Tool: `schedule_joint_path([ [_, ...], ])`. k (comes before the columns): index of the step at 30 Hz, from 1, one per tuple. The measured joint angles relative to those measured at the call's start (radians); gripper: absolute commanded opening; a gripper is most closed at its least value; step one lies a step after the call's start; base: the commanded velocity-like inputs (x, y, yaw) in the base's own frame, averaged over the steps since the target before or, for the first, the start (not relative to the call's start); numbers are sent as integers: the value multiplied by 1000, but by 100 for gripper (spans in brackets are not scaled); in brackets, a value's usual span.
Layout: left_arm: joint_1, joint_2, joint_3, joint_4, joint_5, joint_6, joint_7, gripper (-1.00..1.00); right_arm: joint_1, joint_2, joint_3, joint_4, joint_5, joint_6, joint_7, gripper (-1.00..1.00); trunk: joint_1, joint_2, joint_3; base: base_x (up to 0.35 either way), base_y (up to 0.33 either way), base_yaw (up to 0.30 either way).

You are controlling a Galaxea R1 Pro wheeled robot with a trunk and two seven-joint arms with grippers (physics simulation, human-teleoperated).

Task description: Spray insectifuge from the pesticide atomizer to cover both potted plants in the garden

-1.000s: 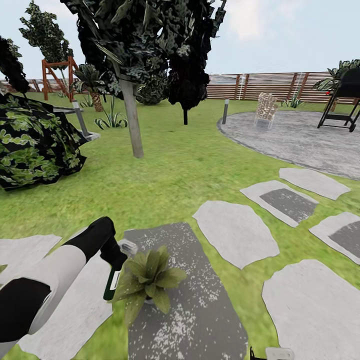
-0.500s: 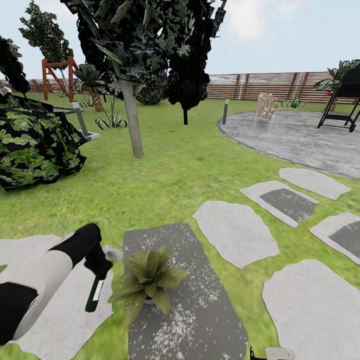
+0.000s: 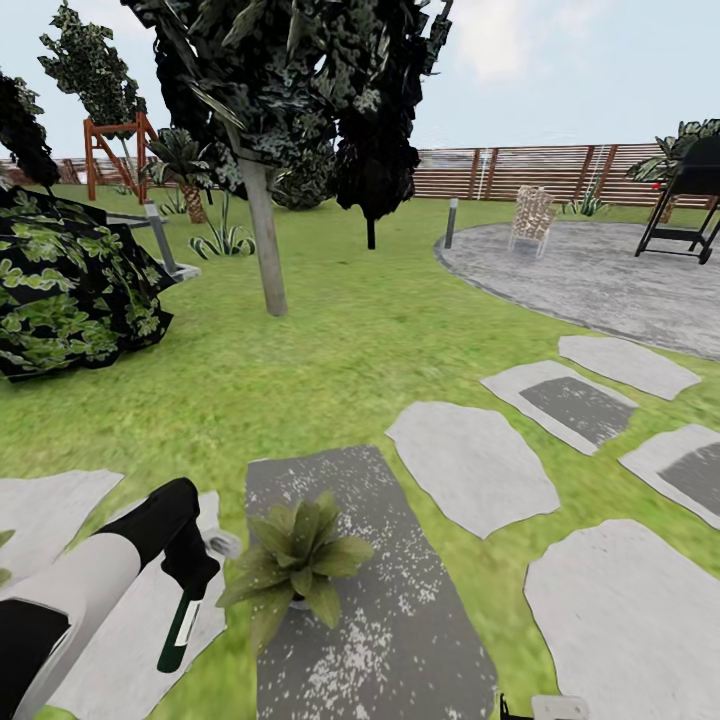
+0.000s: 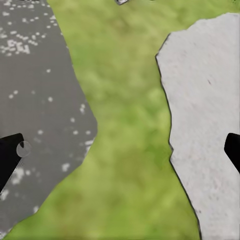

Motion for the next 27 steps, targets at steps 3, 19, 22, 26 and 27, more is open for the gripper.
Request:
schedule_joint_path([
  [3, 0, 0, 0, 0, 1, 0, -1, -100, 0, 0, 0, 0, 0, 0, 0, 100, 0, 0, 0, 182, 180, 0],
  [19, 35, -4, 4, -1, 4, -5, -3, -100, 0, 0, 0, 0, 0, 0, 0, 100, 0, 0, 0, 24, 22, 0],
  [22, 42, -3, 4, -1, 6, -6, -4, -100, 0, 0, 0, 0, 0, 0, 0, 100, 0, 0, 0, 0, 0, 0],
  [26, 43, -3, 6, -3, 3, -5, -4, -100, 0, 0, 0, 0, 0, 0, 0, 100, 0, 0, 0, 0, 0, 0],
  [27, 43, -2, 7, -4, 2, -5, -4, -100, 0, 0, 0, 0, 0, 0, 0, 100, 0, 0, 0, 0, 0, 0],
])
